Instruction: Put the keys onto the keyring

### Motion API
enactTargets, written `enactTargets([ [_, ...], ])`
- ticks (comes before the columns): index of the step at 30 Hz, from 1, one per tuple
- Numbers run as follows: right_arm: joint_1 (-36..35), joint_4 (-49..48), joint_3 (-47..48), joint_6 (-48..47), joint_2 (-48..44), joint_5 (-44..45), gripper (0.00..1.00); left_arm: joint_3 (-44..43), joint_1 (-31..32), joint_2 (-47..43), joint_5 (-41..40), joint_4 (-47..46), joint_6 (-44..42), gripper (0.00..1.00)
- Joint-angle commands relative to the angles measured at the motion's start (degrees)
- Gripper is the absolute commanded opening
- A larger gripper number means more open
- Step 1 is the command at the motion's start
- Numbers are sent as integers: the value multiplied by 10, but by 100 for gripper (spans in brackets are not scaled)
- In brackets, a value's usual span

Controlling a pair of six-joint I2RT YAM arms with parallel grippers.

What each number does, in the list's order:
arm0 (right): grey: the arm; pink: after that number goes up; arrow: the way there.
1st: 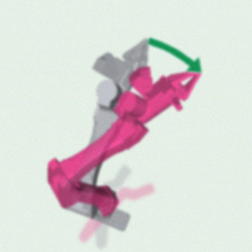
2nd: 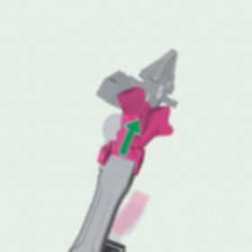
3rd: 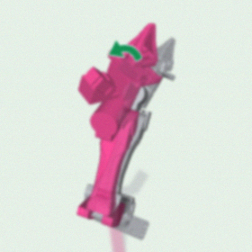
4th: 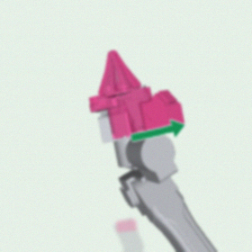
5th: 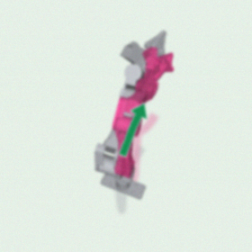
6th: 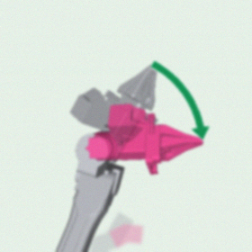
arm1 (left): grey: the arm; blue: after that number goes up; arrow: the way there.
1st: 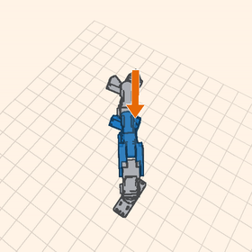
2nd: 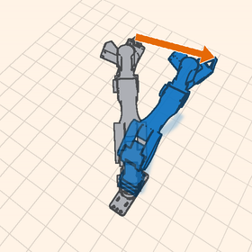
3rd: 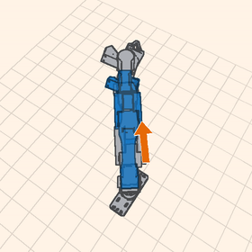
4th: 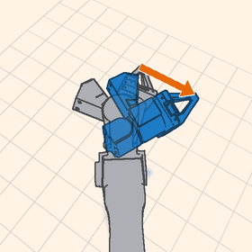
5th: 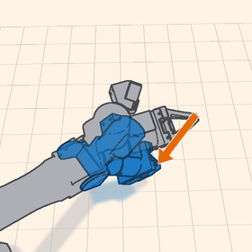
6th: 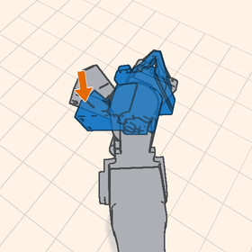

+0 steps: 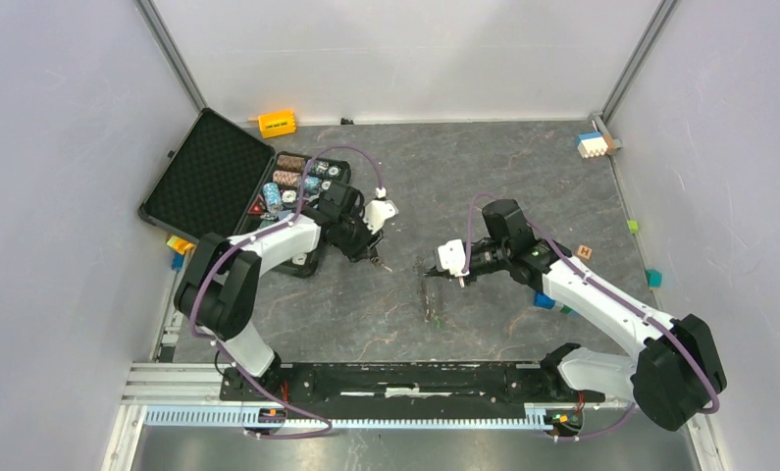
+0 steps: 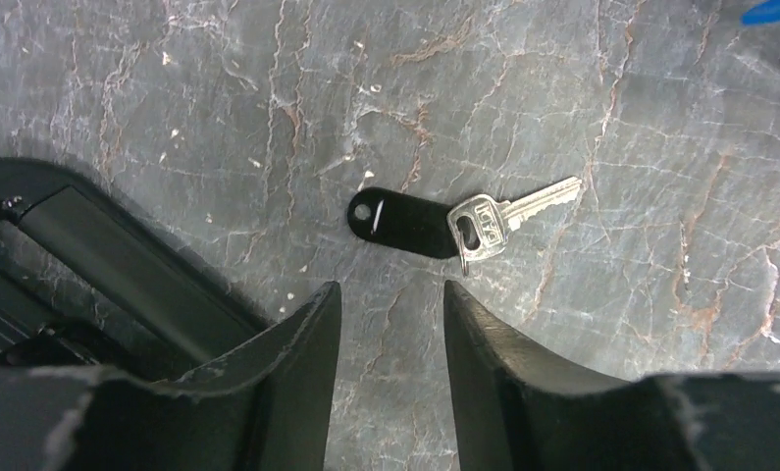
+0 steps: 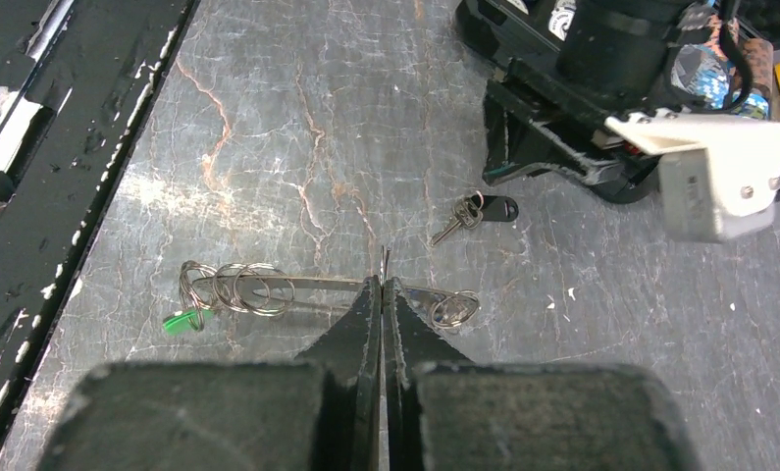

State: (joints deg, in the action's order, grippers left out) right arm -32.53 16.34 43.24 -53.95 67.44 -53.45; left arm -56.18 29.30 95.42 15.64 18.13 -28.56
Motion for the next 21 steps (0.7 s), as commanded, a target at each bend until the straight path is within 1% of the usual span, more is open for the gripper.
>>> enactTargets([
  [1, -2, -1, 4, -19, -13, -6, 0, -40, -10, -2, 45, 44, 35, 52],
  [4, -1, 1, 4, -24, -13, -7, 0, -60, -10, 20, 60, 69, 57, 55],
  [7, -2, 3, 4, -26, -13, -9, 0, -68, -9, 38, 69, 70, 79, 56],
  [13, -2, 6, 4, -30, -13, -10, 0, -78, -7, 67, 47, 73, 99, 46],
  [16, -2, 8, 4, -32, -12, -10, 0, -76, -7, 67, 44, 72, 104, 45],
  [21, -2, 10, 2, -35, -11, -13, 0, -81, -6, 73, 43, 77, 106, 39],
])
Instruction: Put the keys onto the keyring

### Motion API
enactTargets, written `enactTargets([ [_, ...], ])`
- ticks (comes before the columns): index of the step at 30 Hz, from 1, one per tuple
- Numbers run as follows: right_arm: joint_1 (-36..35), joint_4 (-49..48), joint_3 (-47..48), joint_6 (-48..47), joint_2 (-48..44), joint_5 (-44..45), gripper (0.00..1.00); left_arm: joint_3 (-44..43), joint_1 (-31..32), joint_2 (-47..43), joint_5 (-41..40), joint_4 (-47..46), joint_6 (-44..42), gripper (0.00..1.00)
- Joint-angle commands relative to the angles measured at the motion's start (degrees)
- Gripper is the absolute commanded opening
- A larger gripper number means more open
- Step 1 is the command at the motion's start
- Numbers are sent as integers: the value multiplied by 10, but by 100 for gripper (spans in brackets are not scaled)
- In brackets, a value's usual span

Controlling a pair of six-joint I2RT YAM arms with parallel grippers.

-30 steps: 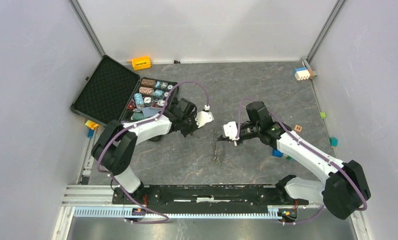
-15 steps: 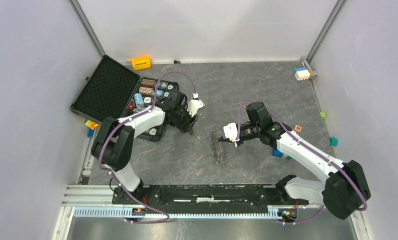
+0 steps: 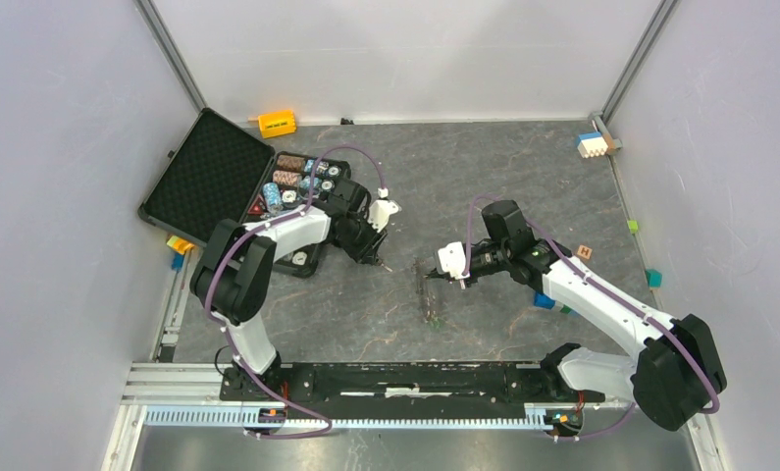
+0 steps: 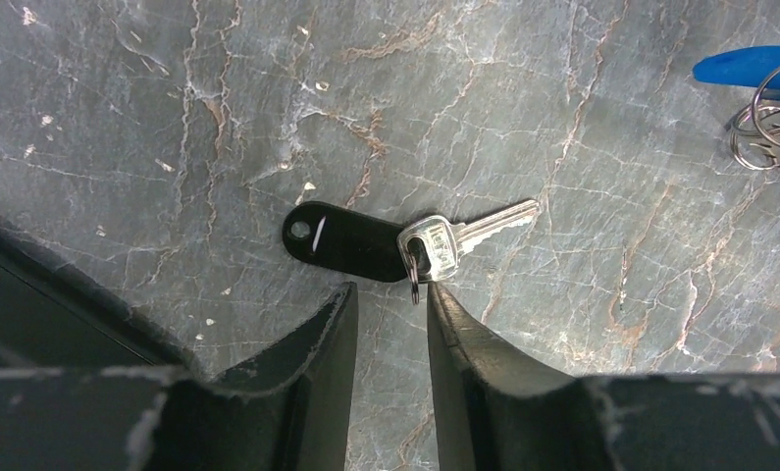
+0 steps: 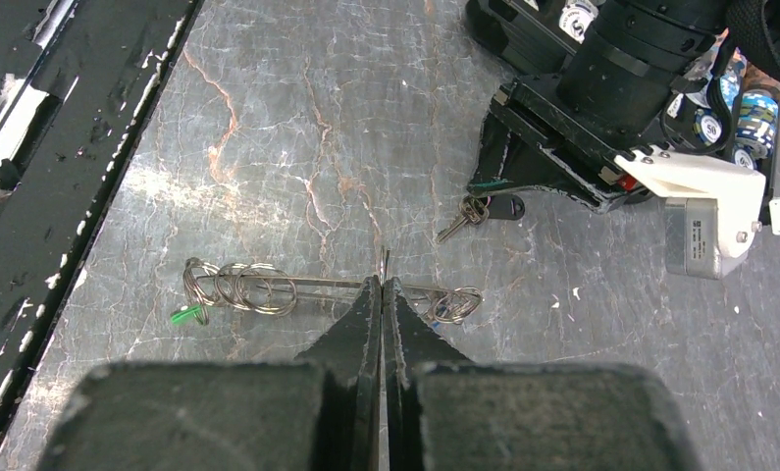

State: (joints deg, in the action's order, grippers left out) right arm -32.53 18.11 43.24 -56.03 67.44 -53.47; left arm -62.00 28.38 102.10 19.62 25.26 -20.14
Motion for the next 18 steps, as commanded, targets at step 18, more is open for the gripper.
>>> enactTargets([
  [18, -2, -6, -3, -20, -16, -13, 0, -30, 10, 14, 9, 21, 20, 12],
])
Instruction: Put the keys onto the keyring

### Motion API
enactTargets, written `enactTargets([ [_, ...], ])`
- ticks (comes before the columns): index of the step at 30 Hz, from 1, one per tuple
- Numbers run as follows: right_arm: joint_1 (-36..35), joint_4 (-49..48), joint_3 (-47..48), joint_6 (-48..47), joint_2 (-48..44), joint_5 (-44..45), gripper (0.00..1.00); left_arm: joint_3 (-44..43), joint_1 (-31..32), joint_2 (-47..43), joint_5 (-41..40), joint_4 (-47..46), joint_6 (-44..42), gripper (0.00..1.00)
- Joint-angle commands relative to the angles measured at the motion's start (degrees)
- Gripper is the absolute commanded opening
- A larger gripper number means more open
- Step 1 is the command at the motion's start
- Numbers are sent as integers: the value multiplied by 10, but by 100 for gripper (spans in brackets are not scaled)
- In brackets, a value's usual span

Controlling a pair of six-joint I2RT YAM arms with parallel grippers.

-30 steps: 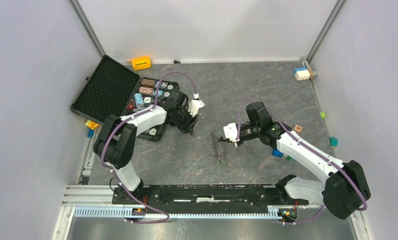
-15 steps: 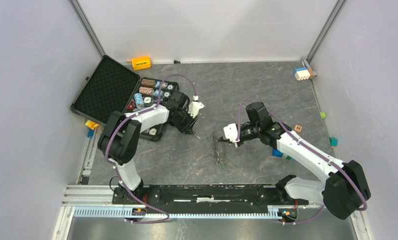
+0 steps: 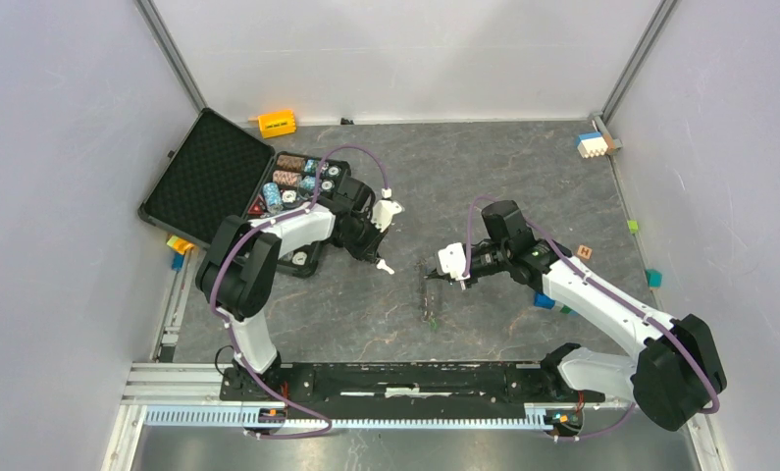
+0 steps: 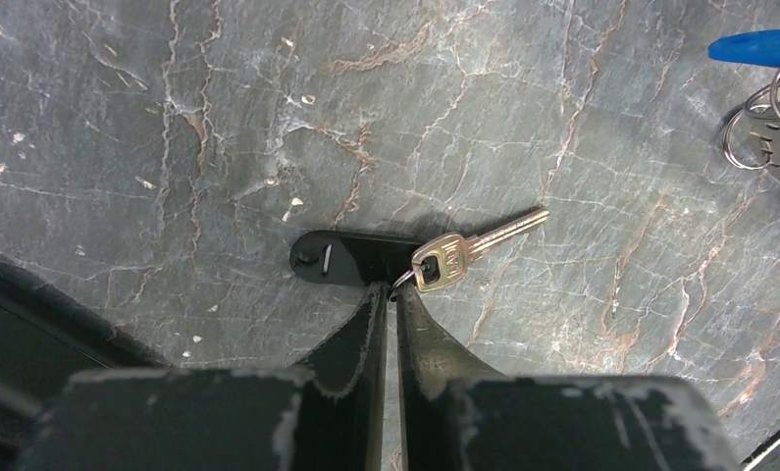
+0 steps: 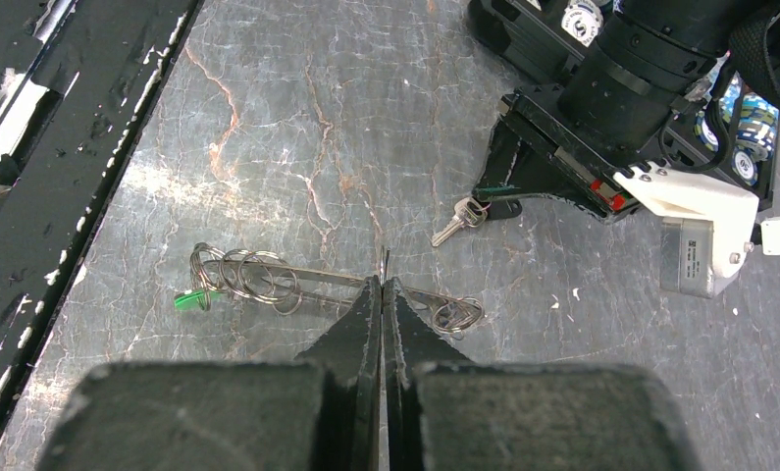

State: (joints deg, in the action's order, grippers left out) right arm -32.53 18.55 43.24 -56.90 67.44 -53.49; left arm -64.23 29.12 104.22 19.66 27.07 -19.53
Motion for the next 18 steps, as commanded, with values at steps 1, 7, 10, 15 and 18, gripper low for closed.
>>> enactTargets([
  [1, -2, -10, -3, -11, -17, -13, 0, -7, 2, -10, 9, 1, 14, 11],
  [7, -2, -11, -4, -12, -16, -13, 0, -9, 3, -38, 12, 3, 3, 2],
  [10, -2, -10, -4, -12, -14, -13, 0, -13, 2, -55, 23, 11, -5, 2],
  [15, -2, -11, -5, -12, -15, -14, 0, -8, 2, -69, 44, 11, -24, 2],
  [18, -2, -12, -5, -12, -15, -16, 0, -2, 2, -79, 57, 8, -41, 2],
])
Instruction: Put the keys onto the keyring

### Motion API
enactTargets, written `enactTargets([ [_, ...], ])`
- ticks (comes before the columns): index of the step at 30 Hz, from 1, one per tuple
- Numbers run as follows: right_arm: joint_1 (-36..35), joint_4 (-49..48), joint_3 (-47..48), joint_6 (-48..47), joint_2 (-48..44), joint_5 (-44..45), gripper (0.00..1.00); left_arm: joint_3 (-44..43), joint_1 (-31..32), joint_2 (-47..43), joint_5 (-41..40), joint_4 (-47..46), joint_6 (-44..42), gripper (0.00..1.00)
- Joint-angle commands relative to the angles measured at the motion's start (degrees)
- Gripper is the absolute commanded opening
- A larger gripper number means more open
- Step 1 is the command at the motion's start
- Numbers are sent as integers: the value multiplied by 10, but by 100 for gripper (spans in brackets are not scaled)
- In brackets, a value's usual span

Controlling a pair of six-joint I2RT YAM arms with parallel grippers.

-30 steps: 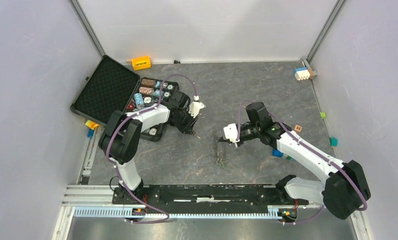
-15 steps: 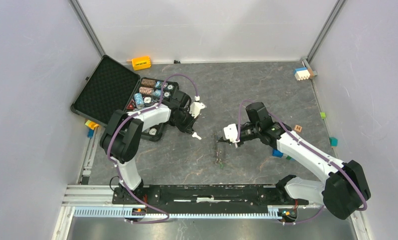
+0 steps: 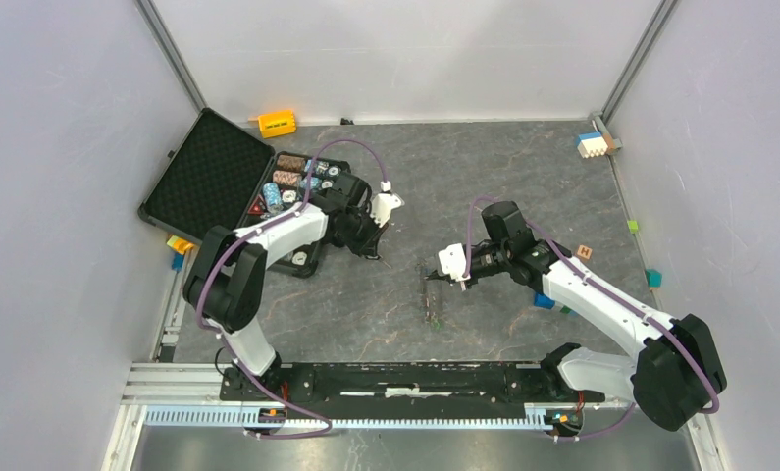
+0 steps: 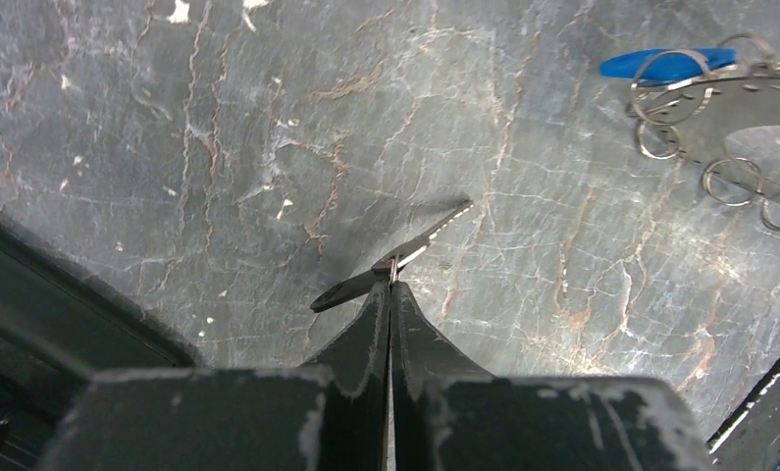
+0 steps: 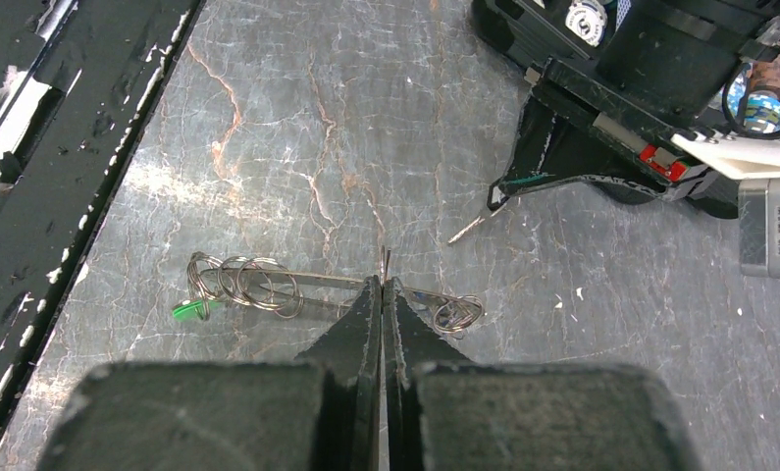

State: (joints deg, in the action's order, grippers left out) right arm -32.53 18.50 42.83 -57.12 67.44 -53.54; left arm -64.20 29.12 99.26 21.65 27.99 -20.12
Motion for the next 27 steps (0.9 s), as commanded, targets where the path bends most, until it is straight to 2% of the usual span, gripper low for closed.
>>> enactTargets([
  [1, -2, -12, -2, -9, -16, -16, 0, 4, 2, -36, 44, -5, -44, 2],
  [9, -2, -21, 6, 8, -5, -31, 0, 39, 2, -113, 115, -46, -110, 2],
  [15, -2, -30, 21, 32, 8, -37, 0, 58, 7, -187, 204, -59, -139, 2],
  [21, -3, -29, 32, 39, 20, -48, 0, 61, 46, -234, 215, -51, -152, 2],
  [27, -4, 8, 50, 13, 32, -75, 0, 37, 101, -260, 207, 20, -210, 2],
])
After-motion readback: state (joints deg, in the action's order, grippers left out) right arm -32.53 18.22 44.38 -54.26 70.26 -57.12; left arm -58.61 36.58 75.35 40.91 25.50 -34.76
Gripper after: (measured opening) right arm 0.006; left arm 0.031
